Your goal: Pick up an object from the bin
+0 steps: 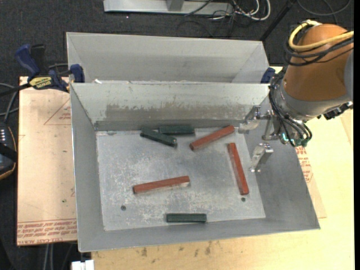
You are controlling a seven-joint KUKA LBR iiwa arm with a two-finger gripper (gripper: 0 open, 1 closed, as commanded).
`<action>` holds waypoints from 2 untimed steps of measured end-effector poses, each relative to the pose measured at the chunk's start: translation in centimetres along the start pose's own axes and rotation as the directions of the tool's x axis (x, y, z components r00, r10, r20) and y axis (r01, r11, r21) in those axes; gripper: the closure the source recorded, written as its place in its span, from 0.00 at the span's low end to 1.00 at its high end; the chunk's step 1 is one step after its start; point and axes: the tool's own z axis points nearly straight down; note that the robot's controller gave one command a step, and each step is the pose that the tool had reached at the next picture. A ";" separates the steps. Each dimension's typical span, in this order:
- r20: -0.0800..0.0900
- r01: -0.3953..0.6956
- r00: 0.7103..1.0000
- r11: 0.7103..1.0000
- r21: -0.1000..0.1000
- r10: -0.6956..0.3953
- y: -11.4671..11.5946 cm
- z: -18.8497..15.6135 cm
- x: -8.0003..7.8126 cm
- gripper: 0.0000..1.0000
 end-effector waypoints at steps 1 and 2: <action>0.007 0.002 1.000 1.000 0.001 -0.002 0.0 -0.4 -0.1 0.00; 0.008 -0.001 1.000 1.000 0.002 0.001 0.1 -0.3 -0.2 0.00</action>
Offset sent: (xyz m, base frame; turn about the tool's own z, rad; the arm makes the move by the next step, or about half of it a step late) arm 0.0303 0.0310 -0.0726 0.0737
